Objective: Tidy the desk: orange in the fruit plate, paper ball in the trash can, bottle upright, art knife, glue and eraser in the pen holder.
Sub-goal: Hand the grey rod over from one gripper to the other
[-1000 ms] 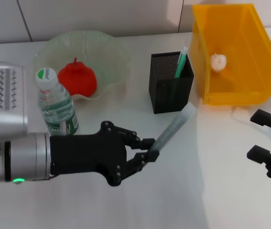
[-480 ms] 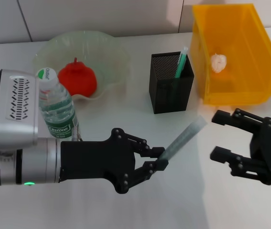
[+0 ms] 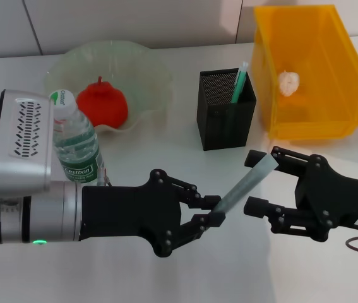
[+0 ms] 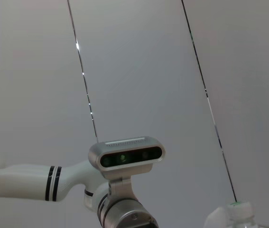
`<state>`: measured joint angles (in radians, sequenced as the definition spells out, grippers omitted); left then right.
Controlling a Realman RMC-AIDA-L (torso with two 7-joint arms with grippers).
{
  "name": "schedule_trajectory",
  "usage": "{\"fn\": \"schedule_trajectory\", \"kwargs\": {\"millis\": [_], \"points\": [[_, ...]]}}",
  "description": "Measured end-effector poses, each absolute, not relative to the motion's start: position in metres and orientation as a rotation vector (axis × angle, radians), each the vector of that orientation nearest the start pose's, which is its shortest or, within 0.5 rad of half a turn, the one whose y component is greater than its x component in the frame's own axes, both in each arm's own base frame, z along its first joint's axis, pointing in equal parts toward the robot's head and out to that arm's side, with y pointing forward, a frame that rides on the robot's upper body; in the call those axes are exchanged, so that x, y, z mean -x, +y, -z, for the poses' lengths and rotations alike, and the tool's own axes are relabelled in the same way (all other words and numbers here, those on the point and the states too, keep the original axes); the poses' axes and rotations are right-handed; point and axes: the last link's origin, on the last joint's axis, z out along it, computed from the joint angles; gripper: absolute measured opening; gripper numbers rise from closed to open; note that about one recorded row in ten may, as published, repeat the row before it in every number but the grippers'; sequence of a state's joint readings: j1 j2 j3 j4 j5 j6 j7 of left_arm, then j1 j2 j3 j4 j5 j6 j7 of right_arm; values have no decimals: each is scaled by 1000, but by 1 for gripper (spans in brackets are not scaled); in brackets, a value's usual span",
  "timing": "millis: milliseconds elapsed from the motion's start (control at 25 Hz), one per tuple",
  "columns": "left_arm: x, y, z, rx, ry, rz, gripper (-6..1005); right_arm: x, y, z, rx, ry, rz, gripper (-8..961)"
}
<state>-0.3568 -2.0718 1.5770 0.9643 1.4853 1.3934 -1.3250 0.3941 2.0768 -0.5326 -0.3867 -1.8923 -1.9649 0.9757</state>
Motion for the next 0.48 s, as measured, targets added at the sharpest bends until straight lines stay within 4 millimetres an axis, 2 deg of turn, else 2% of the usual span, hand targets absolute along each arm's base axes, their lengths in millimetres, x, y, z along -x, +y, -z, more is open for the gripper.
{"fn": "schedule_trajectory", "kwargs": {"millis": [400, 480], "points": [[178, 279, 67, 3046, -94, 785, 237, -266, 242, 3, 2644, 370, -1329, 700], [177, 280, 67, 3047, -90, 785, 240, -266, 242, 4, 2646, 369, -1329, 632]]}}
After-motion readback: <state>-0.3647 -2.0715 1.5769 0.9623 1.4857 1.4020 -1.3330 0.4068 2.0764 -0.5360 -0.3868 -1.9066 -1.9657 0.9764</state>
